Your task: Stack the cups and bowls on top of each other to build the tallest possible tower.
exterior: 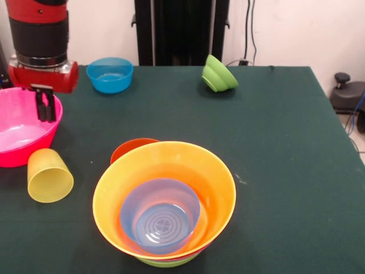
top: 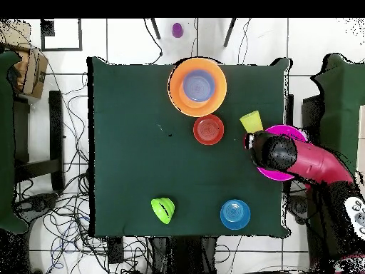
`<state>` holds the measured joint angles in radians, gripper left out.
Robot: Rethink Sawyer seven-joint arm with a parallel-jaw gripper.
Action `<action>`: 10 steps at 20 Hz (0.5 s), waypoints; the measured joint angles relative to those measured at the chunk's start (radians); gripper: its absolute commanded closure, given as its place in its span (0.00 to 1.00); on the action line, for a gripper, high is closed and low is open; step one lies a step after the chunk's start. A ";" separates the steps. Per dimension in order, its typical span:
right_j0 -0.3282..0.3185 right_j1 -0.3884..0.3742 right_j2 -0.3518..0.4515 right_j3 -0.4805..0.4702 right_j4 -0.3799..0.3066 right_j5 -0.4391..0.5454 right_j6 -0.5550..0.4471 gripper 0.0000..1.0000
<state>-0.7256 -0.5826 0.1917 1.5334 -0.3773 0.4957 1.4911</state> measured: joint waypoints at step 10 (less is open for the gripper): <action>0.015 0.035 -0.014 -0.002 0.001 -0.031 0.000 0.00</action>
<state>-0.7105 -0.5472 0.1779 1.5315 -0.3765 0.4645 1.4911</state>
